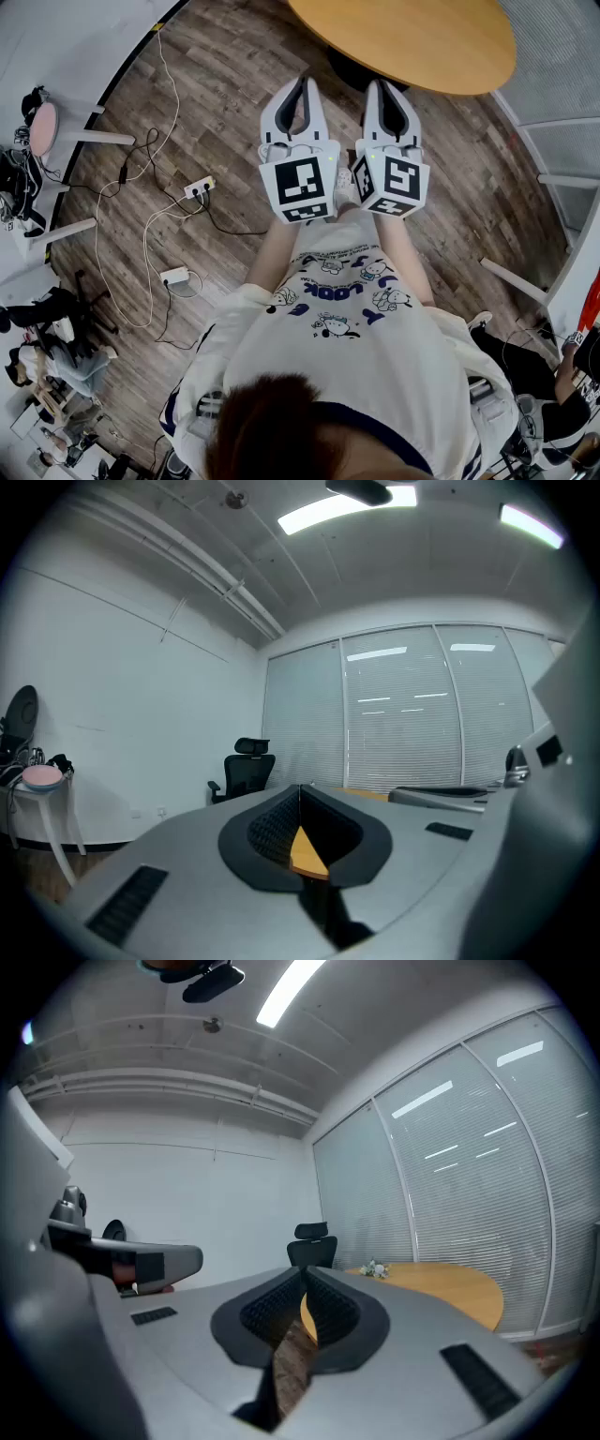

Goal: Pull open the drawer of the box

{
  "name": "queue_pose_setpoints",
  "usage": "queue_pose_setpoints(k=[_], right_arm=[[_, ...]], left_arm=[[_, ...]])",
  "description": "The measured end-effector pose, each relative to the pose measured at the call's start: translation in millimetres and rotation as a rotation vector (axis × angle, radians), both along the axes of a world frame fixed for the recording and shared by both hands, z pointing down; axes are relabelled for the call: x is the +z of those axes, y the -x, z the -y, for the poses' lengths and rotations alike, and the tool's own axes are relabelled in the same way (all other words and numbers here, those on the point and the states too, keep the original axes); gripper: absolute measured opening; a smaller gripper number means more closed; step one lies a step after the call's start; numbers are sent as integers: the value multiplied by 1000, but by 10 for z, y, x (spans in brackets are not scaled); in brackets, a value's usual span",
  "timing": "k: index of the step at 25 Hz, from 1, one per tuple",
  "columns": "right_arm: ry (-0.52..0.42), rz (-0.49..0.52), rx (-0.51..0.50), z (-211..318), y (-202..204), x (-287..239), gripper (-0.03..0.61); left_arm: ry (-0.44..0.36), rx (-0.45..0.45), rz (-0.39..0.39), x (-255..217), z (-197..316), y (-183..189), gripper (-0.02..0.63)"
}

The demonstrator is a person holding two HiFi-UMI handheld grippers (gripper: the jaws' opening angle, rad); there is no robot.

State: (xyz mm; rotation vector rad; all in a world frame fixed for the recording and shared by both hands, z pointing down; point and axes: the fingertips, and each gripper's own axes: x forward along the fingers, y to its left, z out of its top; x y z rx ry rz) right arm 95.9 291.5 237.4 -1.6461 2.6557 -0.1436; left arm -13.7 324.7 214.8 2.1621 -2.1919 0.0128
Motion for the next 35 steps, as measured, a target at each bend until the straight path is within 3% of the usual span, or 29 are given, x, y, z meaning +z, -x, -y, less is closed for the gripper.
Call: queue_pose_setpoints(k=[17, 35], right_arm=[[20, 23, -31, 635, -130, 75, 43], [58, 28, -129, 1591, -206, 183, 43]], left_arm=[[3, -6, 18, 18, 648, -173, 15], [42, -97, 1, 145, 1529, -275, 15]])
